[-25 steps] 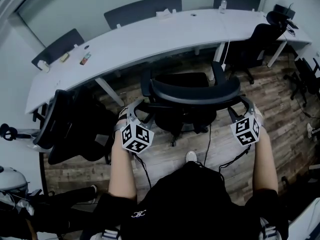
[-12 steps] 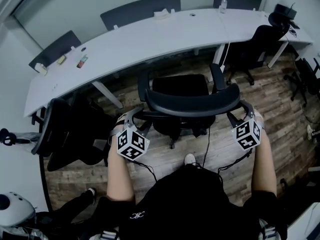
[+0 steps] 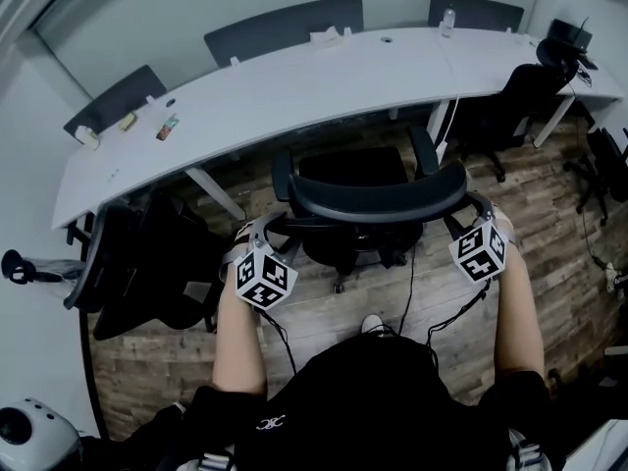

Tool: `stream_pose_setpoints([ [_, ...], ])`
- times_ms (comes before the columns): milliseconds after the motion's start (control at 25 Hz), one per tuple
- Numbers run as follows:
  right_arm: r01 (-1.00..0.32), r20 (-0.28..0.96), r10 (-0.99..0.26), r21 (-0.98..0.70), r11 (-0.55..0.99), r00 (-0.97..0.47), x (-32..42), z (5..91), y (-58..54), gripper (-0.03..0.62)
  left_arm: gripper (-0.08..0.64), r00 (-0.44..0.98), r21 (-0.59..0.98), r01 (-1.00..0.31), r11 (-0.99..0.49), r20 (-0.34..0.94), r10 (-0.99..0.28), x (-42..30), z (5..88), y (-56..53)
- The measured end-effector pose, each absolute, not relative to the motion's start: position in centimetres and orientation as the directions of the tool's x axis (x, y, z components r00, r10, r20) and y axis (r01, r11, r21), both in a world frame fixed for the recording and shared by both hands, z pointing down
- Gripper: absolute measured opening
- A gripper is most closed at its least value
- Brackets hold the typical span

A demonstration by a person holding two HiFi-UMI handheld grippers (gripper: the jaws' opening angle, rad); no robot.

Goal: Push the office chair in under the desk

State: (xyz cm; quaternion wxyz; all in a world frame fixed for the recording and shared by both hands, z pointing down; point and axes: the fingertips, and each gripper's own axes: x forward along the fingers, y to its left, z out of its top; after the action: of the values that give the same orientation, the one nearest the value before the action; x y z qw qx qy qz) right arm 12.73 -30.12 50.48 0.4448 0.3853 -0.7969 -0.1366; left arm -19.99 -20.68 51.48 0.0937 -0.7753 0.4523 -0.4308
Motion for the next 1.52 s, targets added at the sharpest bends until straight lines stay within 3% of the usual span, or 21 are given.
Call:
stream_pose_setpoints([
  [880,-0.351,0.669,-0.664,0.566,0.746,-0.335,9.8,50.4,-44.8,0.239,0.219,0.133,-0.548,-0.646,-0.532,0.605,-0.785,-22.4,51.4,-33.1],
  [1520,-0.353,0.672,-0.670,0.573,0.740,-0.314,7.4,50.3,-55.0,0.239,0.222,0.122,-0.551,-0.666,-0.503,0.585,-0.802,-24.7,51.3,-43.0],
])
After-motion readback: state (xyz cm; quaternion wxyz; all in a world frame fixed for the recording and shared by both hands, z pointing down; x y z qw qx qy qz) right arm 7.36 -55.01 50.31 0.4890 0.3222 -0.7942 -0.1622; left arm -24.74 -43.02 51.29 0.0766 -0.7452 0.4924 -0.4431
